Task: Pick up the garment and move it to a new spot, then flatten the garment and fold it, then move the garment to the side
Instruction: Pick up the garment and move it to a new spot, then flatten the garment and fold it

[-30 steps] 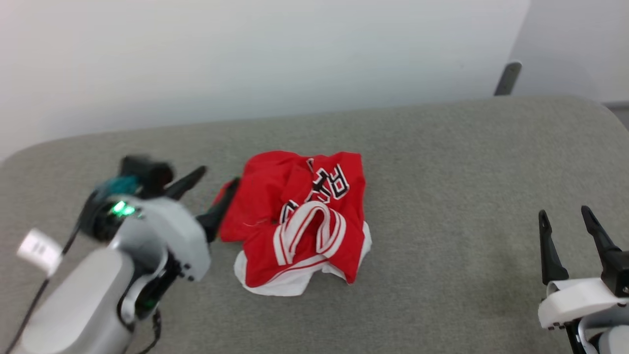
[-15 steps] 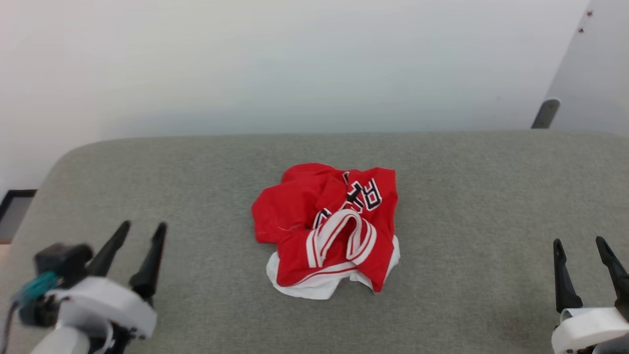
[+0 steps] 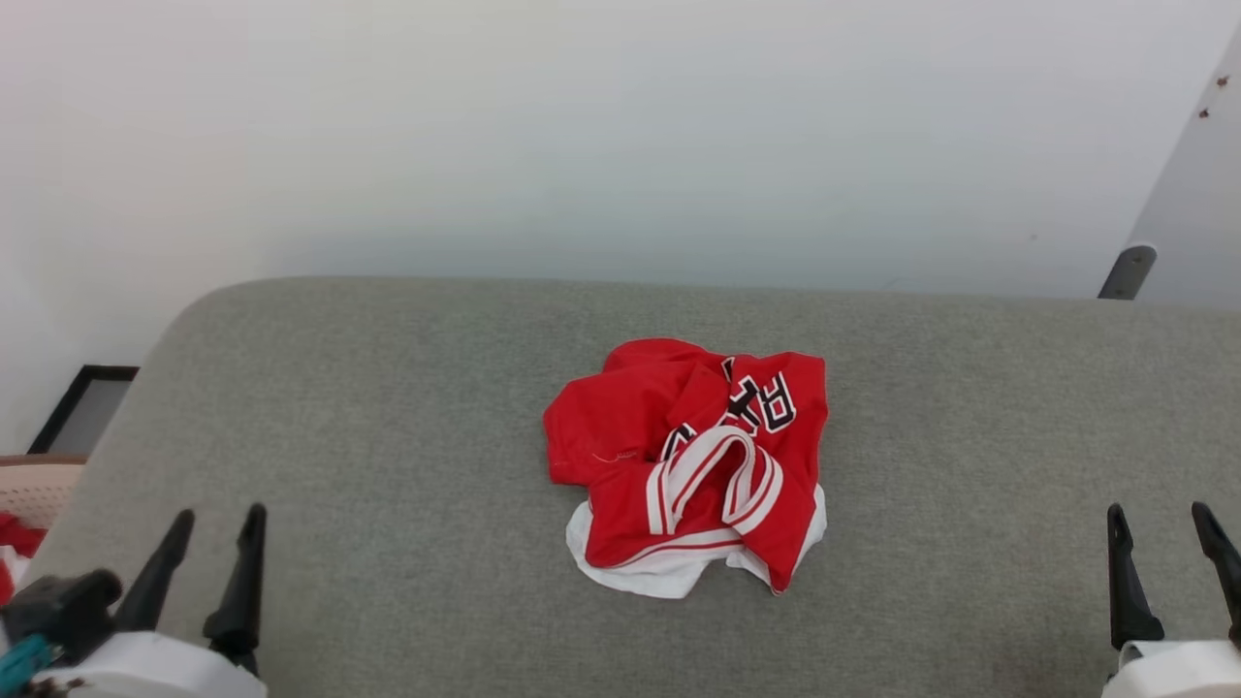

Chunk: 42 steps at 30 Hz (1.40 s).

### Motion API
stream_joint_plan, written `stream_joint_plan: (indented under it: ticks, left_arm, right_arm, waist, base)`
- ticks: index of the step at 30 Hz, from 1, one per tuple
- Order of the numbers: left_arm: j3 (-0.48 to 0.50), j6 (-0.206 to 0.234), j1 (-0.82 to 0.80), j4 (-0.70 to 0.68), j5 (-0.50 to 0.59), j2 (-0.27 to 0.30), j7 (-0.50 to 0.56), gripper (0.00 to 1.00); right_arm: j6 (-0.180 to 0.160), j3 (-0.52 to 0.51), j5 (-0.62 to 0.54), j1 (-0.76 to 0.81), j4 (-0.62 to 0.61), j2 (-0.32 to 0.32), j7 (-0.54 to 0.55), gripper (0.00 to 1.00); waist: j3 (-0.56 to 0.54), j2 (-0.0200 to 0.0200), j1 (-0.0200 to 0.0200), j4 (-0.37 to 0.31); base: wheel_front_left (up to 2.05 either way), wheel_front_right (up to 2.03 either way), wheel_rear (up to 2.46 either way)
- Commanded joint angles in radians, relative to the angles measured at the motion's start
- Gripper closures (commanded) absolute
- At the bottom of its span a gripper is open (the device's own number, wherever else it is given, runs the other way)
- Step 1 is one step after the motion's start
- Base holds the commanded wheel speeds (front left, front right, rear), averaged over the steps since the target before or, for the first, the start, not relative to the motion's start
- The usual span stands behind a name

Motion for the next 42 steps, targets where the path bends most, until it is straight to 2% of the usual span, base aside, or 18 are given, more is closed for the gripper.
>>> stream_joint_plan:
  ticks: [1, 9, 17, 22, 28, 36, 42]
  left_arm:
    - [0.034, -0.012, 0.023, -0.006, 0.024, -0.014, -0.004, 0.0]
    - [0.118, -0.056, 0.064, 0.001, 0.082, -0.052, -0.003, 0.0]
    - [0.148, -0.08, 0.07, 0.009, 0.109, -0.084, -0.003, 0.0]
    - [0.161, -0.072, 0.056, 0.004, 0.125, -0.105, -0.003, 0.0]
    - [0.182, -0.028, 0.044, -0.008, 0.161, -0.136, -0.003, 0.0]
    - [0.193, -0.01, 0.024, -0.034, 0.205, -0.202, -0.003, 0.0]
    - [0.204, -0.028, 0.006, -0.05, 0.247, -0.272, -0.003, 0.0]
  right_arm:
    - [-0.001, -0.002, 0.006, 0.015, -0.001, -0.002, -0.005, 0.0]
    - [-0.001, 0.002, 0.005, 0.034, -0.001, 0.008, -0.005, 0.0]
    - [-0.001, 0.017, 0.016, 0.035, 0.011, 0.0, -0.005, 0.0]
    - [-0.001, 0.029, 0.029, 0.024, 0.028, 0.001, -0.005, 0.0]
    - [-0.001, 0.087, 0.065, -0.015, 0.049, -0.018, 0.021, 0.0]
    - [-0.001, 0.178, 0.141, -0.1, 0.076, -0.071, 0.163, 0.0]
    - [-0.001, 0.253, 0.209, -0.165, 0.111, -0.11, 0.303, 0.0]
  waist:
    - [-0.006, 0.0, 0.0, 0.009]
    - [-0.009, 0.0, 0.0, 0.02]
    - [-0.004, 0.0, 0.0, 0.028]
    - [0.009, 0.0, 0.0, 0.05]
    - [0.037, 0.0, 0.0, 0.101]
    - [0.121, 0.0, 0.0, 0.194]
    - [0.183, 0.0, 0.0, 0.255]
  base:
    - [0.0, 0.0, 0.0]
    - [0.0, 0.0, 0.0]
    - [0.0, 0.0, 0.0]
    - [0.0, 0.0, 0.0]
    - [0.0, 0.0, 0.0]
    - [0.0, 0.0, 0.0]
    - [0.0, 0.0, 0.0]
